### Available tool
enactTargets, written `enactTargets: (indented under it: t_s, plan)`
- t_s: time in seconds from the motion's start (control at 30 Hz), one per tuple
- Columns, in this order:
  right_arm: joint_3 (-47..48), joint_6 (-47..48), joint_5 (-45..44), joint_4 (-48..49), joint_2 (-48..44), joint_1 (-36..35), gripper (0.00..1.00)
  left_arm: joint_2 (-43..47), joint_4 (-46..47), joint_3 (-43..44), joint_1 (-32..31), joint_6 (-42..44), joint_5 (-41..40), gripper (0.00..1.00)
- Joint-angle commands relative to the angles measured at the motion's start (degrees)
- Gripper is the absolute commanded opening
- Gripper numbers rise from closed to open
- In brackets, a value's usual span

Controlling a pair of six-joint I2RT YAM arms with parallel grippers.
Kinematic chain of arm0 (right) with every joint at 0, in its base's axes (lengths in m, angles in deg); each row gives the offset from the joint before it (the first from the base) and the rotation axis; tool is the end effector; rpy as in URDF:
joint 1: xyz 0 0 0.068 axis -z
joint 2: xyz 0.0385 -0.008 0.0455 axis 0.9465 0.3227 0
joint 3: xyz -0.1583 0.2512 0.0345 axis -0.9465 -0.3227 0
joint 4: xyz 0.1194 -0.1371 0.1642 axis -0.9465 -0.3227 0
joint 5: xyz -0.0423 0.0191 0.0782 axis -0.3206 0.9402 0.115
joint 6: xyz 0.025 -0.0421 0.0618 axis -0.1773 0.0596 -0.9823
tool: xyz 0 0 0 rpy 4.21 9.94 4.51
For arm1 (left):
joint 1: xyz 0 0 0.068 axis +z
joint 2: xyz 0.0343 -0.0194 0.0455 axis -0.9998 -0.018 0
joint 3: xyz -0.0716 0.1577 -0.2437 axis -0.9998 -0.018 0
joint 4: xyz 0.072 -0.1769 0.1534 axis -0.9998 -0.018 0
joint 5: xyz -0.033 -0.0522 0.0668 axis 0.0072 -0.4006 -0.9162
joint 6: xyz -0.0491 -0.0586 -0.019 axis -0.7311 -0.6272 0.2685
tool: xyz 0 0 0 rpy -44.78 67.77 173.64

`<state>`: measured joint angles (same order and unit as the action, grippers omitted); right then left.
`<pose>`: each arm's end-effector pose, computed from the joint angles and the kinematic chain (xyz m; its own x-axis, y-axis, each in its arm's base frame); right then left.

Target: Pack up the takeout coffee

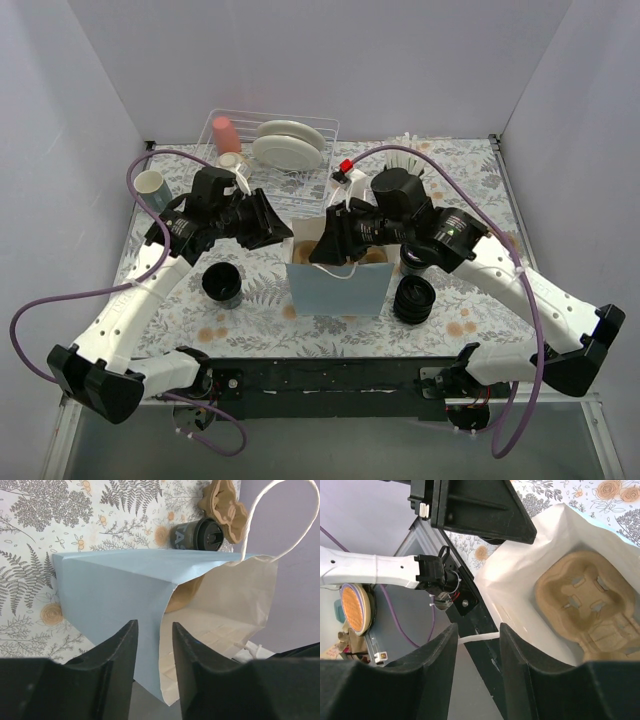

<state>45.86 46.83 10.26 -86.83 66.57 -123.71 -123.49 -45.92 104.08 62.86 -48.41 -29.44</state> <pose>0.1520 0.2342 0.4299 -0.6563 -0.1260 -0.7439 -0.7047 0.4546 0.5447 0.1941 -0.1189 0.3741 -0.7029 -0.7026 0.1110 -0.5096 0.3885 -0.7677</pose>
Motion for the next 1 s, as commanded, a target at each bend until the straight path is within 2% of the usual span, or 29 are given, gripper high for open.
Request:
enactTargets:
  t_s: [0.0,0.1,0.43,0.67,0.77,0.8,0.87,0.97]
  plan:
    - [-2.0,1.1,1.5,1.4,-3.9,-0.2,0.45,0.6,0.5,-0.3,-0.3,0.5,1.0,0.26]
    - [-5.4,0.9,1.6,1.7,-5.6,-0.2,0.43,0.1,0.8,-0.3,-0.3,0.2,1.1,0.19]
    - [-13.0,2.1,-1.5,2.3,-11.2,-1.0,0.41,-0.4,-0.2,-1.0,-0.3,-0.1,-0.1,0.2]
    - [-10.2,5.0,-5.2,-1.4,-10.3,-1.2,0.41,-0.7,-0.4,-0.1,-0.3,-0.4,-0.6,0.2]
    - [-8.5,5.2,-6.1,-2.2,-9.9,-1.2,0.41,-0.8,-0.2,0.9,-0.3,-0.9,0.3,0.25]
    - [-6.2,5.0,-6.7,-2.5,-9.4,-1.2,0.41,-0.9,-0.3,1.8,-0.3,-0.9,0.4,0.34]
    - [-3.2,3.7,-8.9,-4.3,-8.6,-1.2,0.44,-1.2,-1.6,3.0,-0.3,-0.7,-0.3,0.42]
    - [1.4,2.4,-12.1,-5.8,-7.3,-1.2,0.49,-1.1,-2.5,4.0,-0.3,0.1,-0.8,0.45]
